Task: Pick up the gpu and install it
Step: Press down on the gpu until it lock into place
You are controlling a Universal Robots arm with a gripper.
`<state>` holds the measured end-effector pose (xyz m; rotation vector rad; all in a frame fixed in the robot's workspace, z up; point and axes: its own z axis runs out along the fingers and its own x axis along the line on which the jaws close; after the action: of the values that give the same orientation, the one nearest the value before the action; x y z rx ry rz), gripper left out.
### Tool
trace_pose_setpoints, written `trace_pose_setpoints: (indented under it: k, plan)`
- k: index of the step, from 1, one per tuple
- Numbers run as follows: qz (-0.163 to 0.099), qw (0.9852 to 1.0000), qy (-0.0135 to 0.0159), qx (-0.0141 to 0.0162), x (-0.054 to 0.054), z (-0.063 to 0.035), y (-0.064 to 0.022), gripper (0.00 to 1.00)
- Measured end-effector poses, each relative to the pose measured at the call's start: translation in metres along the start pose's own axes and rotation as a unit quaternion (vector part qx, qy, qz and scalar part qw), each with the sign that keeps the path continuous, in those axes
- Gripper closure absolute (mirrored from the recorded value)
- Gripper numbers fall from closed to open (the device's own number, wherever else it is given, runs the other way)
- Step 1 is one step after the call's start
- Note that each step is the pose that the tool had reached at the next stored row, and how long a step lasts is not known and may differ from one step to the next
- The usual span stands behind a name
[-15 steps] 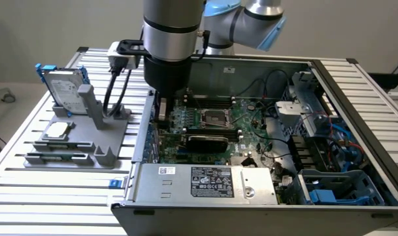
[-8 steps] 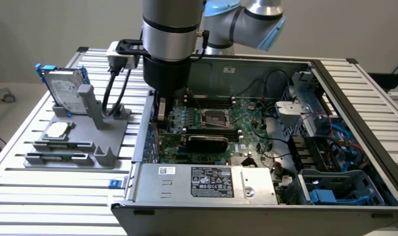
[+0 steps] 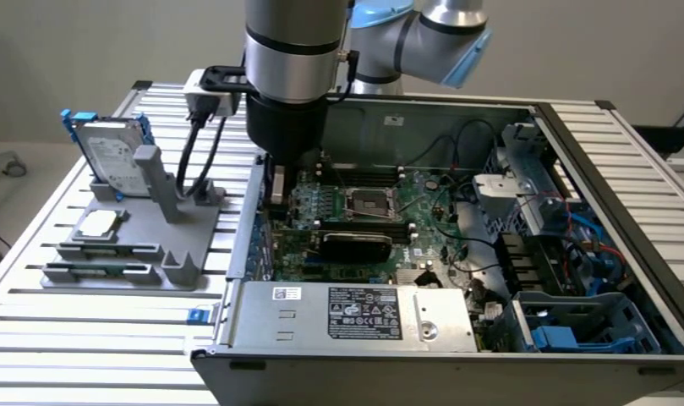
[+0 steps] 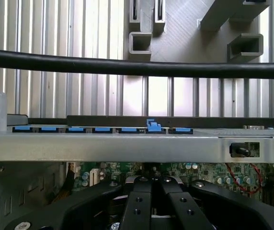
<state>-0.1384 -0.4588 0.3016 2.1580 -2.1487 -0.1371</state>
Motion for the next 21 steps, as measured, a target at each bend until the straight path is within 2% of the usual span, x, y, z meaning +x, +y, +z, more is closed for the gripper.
trace_pose_setpoints:
  k: [21]
  plan:
    - [0.0,1.0,0.0005,-0.0015,-0.0037,0.0005,0.0028,0.89]
